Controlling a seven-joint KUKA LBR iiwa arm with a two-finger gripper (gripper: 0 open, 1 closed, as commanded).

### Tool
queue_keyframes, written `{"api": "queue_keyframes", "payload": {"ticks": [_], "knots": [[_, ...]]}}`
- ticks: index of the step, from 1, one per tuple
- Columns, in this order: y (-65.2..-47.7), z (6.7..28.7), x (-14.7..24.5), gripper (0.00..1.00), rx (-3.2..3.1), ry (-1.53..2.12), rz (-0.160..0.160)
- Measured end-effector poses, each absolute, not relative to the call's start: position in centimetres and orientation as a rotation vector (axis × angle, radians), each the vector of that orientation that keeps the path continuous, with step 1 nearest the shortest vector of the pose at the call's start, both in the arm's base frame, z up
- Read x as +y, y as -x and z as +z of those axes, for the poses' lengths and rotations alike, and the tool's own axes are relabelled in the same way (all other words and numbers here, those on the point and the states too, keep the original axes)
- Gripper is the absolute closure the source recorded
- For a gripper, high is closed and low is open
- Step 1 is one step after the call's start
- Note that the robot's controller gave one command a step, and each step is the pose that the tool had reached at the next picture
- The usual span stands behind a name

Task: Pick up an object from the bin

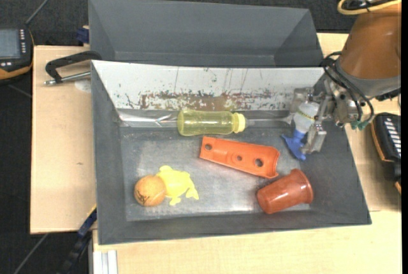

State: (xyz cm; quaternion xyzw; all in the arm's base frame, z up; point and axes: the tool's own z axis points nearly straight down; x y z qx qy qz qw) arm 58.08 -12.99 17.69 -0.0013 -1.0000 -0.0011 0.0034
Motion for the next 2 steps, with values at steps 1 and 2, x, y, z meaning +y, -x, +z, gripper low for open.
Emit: {"api": "queue_keyframes", "payload": {"ticks": [1, 2], "knots": [[-58.2, 18.2, -12.9, 0.0, -3.143, 0.001, -0.001], [-58.8, 13.2, -11.9, 0.0, -3.145, 0.088, -0.001]]}}
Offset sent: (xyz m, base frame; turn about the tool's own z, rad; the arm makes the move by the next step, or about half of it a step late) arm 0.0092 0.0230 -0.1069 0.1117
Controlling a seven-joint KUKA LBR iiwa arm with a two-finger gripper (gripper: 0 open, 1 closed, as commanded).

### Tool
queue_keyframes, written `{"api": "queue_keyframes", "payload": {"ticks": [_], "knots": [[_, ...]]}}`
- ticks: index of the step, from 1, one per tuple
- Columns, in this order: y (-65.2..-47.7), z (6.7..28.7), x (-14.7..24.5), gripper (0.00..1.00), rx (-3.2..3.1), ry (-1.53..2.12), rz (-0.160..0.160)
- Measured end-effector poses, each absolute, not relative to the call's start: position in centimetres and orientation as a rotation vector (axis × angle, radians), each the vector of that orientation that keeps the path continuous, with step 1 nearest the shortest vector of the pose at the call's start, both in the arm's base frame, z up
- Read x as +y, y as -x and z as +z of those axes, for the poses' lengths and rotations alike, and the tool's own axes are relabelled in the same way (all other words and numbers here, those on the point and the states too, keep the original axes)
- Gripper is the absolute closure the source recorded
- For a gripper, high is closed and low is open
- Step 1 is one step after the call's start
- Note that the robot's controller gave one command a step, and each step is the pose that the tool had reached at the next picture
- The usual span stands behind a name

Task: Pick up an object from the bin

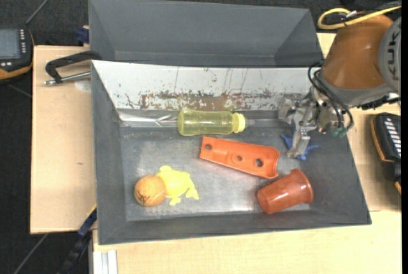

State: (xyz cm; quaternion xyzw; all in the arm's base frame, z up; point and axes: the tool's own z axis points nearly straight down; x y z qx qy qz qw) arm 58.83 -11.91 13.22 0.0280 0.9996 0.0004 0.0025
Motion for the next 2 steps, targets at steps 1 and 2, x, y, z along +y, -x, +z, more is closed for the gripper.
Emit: {"api": "queue_keyframes", "payload": {"ticks": [1, 2], "knots": [[-59.2, 10.1, -8.3, 0.0, 3.127, -0.346, 0.004], [-57.9, 8.3, -8.7, 1.0, 3.134, 0.069, 0.002]]}}
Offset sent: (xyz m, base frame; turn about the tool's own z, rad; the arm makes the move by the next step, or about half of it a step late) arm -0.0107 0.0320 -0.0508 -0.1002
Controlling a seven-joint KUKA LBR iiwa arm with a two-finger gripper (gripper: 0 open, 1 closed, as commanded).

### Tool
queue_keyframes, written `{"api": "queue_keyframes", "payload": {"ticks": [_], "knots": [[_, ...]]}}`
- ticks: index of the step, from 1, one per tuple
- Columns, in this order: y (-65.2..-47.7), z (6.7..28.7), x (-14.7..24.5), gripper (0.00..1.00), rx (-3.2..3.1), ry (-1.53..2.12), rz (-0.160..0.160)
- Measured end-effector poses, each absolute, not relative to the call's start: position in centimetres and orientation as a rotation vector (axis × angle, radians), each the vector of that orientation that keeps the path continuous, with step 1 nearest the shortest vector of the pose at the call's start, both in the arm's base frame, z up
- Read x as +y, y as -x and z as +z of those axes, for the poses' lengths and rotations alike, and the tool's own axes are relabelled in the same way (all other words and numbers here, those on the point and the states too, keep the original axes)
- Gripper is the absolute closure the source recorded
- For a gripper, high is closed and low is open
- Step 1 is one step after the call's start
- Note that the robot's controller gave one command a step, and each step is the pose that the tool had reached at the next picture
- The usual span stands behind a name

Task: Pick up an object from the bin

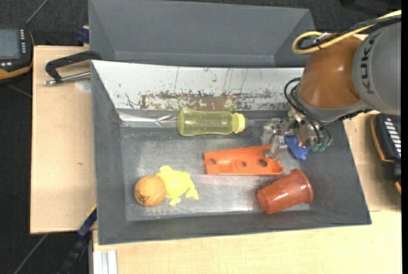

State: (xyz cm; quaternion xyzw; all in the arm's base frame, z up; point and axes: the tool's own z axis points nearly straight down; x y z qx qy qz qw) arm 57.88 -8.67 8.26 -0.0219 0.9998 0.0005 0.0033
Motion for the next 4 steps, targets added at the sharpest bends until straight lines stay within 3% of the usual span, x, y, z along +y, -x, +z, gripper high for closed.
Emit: {"api": "queue_keyframes", "payload": {"ticks": [1, 2, 3, 4], "knots": [[-57.9, 8.3, -8.7, 1.0, 3.134, 0.069, 0.001], [-57.4, 12.3, -8.5, 1.0, 3.137, 0.054, 0.004], [-58.5, 16.7, -8.2, 1.0, 3.123, -0.018, 0.001], [-58.2, 13.1, -8.2, 1.0, 3.133, -0.031, 0.005]]}}
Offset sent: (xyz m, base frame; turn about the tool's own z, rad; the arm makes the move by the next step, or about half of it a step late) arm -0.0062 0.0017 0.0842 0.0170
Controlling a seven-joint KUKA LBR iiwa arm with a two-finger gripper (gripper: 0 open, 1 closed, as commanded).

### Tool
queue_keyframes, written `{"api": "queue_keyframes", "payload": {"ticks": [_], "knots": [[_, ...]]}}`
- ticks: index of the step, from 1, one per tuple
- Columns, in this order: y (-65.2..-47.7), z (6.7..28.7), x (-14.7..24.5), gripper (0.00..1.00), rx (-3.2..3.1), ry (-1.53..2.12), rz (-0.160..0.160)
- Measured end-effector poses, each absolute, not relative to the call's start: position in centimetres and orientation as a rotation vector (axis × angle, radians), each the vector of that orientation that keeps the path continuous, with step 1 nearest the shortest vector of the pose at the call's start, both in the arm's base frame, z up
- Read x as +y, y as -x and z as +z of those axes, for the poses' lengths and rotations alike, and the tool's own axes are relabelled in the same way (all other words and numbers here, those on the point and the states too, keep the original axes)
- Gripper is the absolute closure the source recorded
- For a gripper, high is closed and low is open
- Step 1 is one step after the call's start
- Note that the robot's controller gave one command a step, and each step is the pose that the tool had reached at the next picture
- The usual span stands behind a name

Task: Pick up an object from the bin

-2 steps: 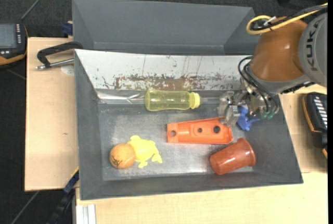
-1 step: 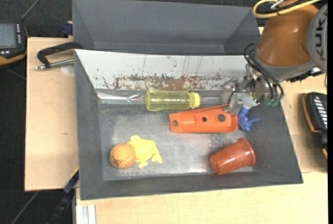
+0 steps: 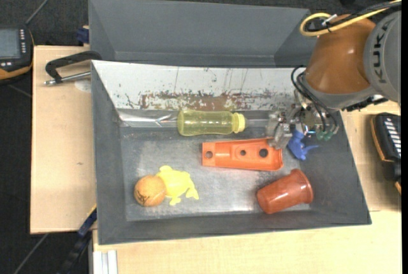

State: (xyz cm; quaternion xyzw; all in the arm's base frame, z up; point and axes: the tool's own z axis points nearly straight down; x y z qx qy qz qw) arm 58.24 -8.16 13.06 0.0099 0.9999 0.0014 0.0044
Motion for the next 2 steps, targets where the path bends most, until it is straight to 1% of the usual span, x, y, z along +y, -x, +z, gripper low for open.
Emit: {"api": "queue_keyframes", "payload": {"ticks": [1, 2], "knots": [[-57.8, 17.8, -7.6, 1.0, 3.125, 0.025, 0.003], [-58.6, 24.1, -7.4, 1.0, 3.122, -0.075, 0.005]]}}
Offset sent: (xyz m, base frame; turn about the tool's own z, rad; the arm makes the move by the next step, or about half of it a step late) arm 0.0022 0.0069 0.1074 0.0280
